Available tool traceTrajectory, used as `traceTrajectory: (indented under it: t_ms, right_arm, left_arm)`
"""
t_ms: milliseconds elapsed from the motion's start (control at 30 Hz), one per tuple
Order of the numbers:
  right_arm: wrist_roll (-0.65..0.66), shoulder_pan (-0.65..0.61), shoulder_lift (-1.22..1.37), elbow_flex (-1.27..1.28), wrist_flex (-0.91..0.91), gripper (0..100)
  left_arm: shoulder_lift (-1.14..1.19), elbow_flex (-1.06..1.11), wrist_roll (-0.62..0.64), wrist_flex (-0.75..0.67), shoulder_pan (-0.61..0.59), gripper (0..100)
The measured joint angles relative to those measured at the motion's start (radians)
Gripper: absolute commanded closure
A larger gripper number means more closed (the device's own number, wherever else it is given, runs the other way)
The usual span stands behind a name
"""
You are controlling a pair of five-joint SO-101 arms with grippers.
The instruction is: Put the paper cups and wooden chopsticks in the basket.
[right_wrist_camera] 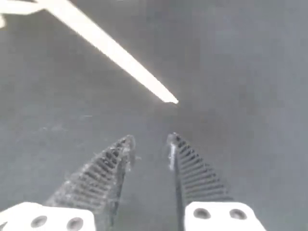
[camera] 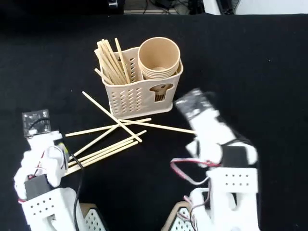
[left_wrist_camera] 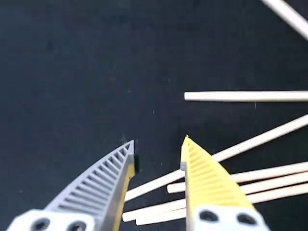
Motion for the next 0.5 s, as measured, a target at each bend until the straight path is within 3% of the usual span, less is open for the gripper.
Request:
traceTrajectory:
  t_ms: [133,267,500]
  right_arm:
    - [-0.103,-0.264,0.000,0.061,-0.089,85.5]
    - [-0.167,-0.486,0.000,0.181,-0.269,85.4]
    - [-0.203,-0.559,0.000,0.256,-0.480,85.3]
  left_arm:
    - [0.000,0.049,-0.023,0.000,0.000,83]
    - [0.000,0.114,-0.153,0.000,-0.006,83]
    - [0.000,0.124,-0.186,-0.008,-0.009,83]
